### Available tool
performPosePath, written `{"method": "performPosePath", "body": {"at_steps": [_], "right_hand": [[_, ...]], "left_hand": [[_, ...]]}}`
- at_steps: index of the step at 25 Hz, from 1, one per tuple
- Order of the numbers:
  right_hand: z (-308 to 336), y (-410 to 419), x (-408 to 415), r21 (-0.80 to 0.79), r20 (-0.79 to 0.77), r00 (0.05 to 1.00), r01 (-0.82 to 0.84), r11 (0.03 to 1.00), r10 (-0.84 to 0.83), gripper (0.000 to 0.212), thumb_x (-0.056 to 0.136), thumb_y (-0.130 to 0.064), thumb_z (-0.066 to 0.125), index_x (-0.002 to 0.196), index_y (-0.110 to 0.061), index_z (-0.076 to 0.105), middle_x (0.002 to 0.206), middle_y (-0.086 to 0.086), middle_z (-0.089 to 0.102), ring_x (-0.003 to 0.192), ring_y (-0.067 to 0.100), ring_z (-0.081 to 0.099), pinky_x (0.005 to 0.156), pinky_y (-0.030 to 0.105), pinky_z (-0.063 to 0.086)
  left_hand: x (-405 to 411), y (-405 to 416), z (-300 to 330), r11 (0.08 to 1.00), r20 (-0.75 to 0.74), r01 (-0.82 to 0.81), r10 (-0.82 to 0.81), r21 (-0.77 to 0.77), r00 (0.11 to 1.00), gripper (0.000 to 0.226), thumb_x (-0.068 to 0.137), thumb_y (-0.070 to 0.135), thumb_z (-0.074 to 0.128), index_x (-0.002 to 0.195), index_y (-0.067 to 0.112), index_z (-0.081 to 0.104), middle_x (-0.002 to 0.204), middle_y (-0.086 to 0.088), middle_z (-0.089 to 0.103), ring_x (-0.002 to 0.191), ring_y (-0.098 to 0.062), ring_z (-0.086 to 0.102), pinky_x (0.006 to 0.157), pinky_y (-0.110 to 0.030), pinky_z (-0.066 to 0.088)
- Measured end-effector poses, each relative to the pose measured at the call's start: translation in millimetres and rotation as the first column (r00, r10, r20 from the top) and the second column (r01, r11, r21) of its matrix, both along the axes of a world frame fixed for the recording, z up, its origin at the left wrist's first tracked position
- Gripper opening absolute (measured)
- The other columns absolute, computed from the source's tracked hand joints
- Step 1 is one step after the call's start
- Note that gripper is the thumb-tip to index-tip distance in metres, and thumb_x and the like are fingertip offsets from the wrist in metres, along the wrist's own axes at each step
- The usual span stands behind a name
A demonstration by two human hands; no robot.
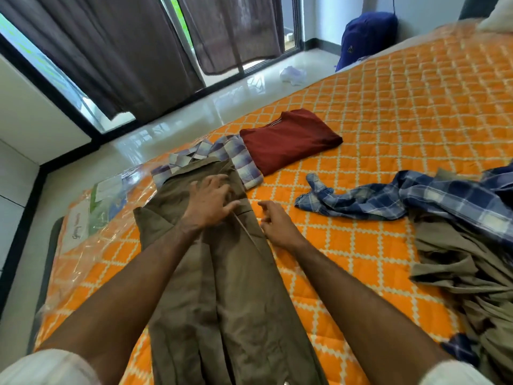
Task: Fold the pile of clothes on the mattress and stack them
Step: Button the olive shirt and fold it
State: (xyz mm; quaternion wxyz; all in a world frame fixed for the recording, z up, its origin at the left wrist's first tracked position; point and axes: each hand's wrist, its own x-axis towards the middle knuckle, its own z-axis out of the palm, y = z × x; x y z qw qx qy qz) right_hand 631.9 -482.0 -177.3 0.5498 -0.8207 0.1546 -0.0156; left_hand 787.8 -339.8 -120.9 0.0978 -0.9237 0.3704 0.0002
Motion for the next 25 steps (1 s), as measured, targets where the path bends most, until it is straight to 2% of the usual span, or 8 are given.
{"method": "performPosePath", "body": {"at_steps": [2, 5, 10, 13, 15, 18, 20, 25], "right_hand": [[-9.8, -10.2, 31.6, 0.110, 0.044, 0.999, 0.003, 0.994, -0.008, 0.059, 0.093, 0.008, 0.053, 0.147, -0.016, 0.046, 0.136, 0.009, 0.053, 0.110, 0.025, 0.064, 0.081, 0.040, 0.060], [-11.1, -23.3, 57.5, 0.160, 0.060, 0.991, -0.124, 0.979, 0.116, 0.054, 0.093, 0.012, 0.051, 0.137, -0.019, 0.057, 0.115, -0.001, 0.059, 0.081, 0.017, 0.066, 0.056, 0.033, 0.059], [-15.0, -34.0, 66.9, -0.082, 0.202, 0.952, -0.218, 0.973, 0.230, 0.035, 0.082, 0.006, 0.070, 0.109, -0.016, 0.065, 0.098, -0.006, 0.063, 0.082, 0.004, 0.063, 0.067, 0.028, 0.057], [-20.9, -28.8, 58.2, -0.019, 0.310, 0.939, -0.152, 0.988, 0.151, 0.025, 0.076, 0.003, 0.078, 0.092, -0.015, 0.069, 0.099, 0.000, 0.064, 0.094, 0.013, 0.064, 0.080, 0.039, 0.058], [-21.9, -26.5, 54.0, 0.033, 0.346, 0.934, -0.112, 0.993, 0.093, 0.021, 0.075, 0.002, 0.080, 0.082, -0.014, 0.069, 0.102, 0.000, 0.064, 0.098, 0.016, 0.064, 0.080, 0.036, 0.058], [-20.1, -16.2, 52.6, -0.023, 0.429, 0.902, -0.038, 0.999, 0.044, 0.020, 0.074, 0.002, 0.081, 0.075, -0.012, 0.067, 0.106, -0.002, 0.061, 0.102, 0.014, 0.059, 0.075, 0.025, 0.055], [-19.3, -12.8, 54.7, -0.160, 0.496, 0.865, 0.004, 0.987, 0.077, 0.020, 0.073, -0.003, 0.081, 0.074, -0.016, 0.066, 0.100, -0.002, 0.063, 0.098, 0.016, 0.055, 0.076, 0.025, 0.050], [-20.4, -20.1, 48.1, -0.219, 0.478, 0.877, 0.060, 0.974, 0.053, 0.028, 0.080, -0.004, 0.072, 0.080, -0.022, 0.051, 0.081, -0.007, 0.055, 0.074, 0.011, 0.051, 0.062, 0.032, 0.047]], "left_hand": [[6.8, -11.7, -5.1, 0.989, -0.106, 0.074, -0.061, 0.127, 0.993, 0.043, 0.090, 0.061, 0.058, 0.121, 0.032, 0.060, 0.129, 0.003, 0.056, 0.124, -0.021, 0.047, 0.108, -0.055, 0.031], [10.1, -18.6, -2.4, 0.990, -0.298, 0.135, -0.121, 0.029, 0.947, 0.024, 0.088, 0.042, 0.068, 0.107, 0.028, 0.064, 0.102, 0.008, 0.063, 0.097, -0.012, 0.056, 0.097, -0.047, 0.042], [0.5, -17.3, 15.5, 0.912, -0.293, 0.355, -0.404, -0.205, 0.867, 0.026, 0.085, 0.014, 0.072, 0.109, 0.022, 0.069, 0.104, 0.011, 0.057, 0.086, -0.007, 0.058, 0.071, -0.021, 0.050], [-0.4, -13.1, 26.9, 0.876, -0.425, 0.377, -0.476, -0.300, 0.770, 0.021, 0.089, 0.016, 0.071, 0.108, 0.020, 0.063, 0.104, 0.008, 0.061, 0.090, -0.006, 0.061, 0.074, -0.029, 0.055], [6.6, -17.6, 32.2, 0.872, -0.380, 0.316, -0.455, -0.374, 0.805, 0.014, 0.096, 0.018, 0.061, 0.110, 0.018, 0.060, 0.108, 0.001, 0.063, 0.096, -0.010, 0.062, 0.081, -0.037, 0.055], [26.3, -35.0, 35.6, 0.878, -0.120, 0.477, -0.470, 0.034, 0.874, 0.040, 0.091, 0.017, 0.064, 0.130, 0.026, 0.056, 0.140, 0.002, 0.052, 0.126, -0.017, 0.045, 0.103, -0.041, 0.043], [33.0, -44.1, 34.7, 0.780, -0.179, 0.555, -0.526, 0.288, 0.832, 0.041, 0.090, 0.028, 0.067, 0.129, 0.036, 0.058, 0.140, 0.010, 0.052, 0.130, -0.016, 0.040, 0.105, -0.039, 0.036], [44.8, -39.8, 37.0, 0.767, -0.058, 0.621, -0.620, 0.161, 0.782, 0.033, 0.085, 0.009, 0.072, 0.115, 0.022, 0.069, 0.101, 0.000, 0.064, 0.092, -0.016, 0.057, 0.081, -0.028, 0.046]]}}
